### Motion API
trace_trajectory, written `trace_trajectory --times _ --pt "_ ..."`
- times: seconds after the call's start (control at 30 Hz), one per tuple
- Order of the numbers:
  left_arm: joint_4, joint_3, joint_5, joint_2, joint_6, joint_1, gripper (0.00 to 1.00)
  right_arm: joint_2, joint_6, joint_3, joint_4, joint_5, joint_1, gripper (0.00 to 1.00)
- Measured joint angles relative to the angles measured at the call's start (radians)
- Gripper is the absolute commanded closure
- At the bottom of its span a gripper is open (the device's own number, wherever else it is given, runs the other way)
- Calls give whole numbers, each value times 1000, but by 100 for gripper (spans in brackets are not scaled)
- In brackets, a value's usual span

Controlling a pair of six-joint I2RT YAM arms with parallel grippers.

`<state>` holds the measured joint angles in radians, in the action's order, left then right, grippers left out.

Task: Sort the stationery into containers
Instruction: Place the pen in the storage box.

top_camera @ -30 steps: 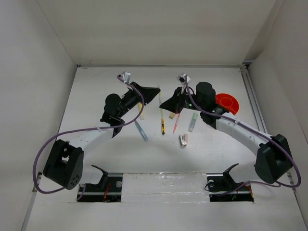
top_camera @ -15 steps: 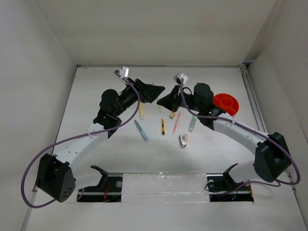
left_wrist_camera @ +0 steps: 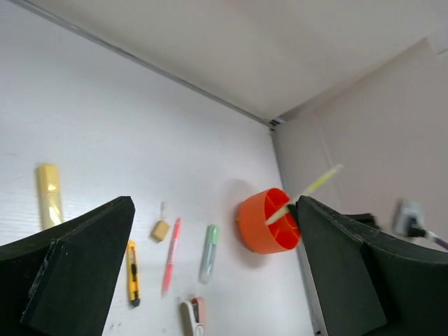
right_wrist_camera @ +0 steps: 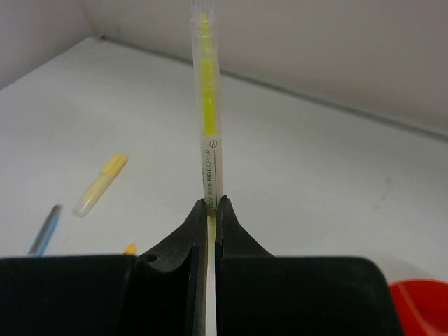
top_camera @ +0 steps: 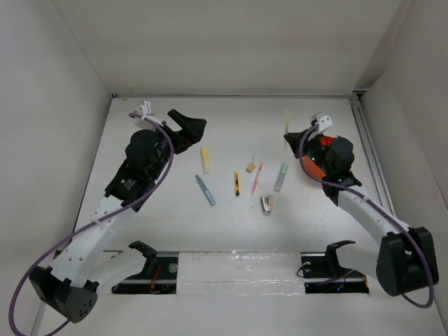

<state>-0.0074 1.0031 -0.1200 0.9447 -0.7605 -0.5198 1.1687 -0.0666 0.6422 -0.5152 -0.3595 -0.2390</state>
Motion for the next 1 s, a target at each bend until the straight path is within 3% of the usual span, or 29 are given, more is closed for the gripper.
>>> trace_trajectory --times 0.2,0.47,1.0 --pt "-93 -60 -34 -47 23 0 0 -100 50 -49 -51 56 156 100" --pt "-60 -123 97 5 31 0 0 -105 90 -93 -46 109 292 100" --pt "-18 -144 187 21 39 0 0 37 77 -175 -130 64 330 100"
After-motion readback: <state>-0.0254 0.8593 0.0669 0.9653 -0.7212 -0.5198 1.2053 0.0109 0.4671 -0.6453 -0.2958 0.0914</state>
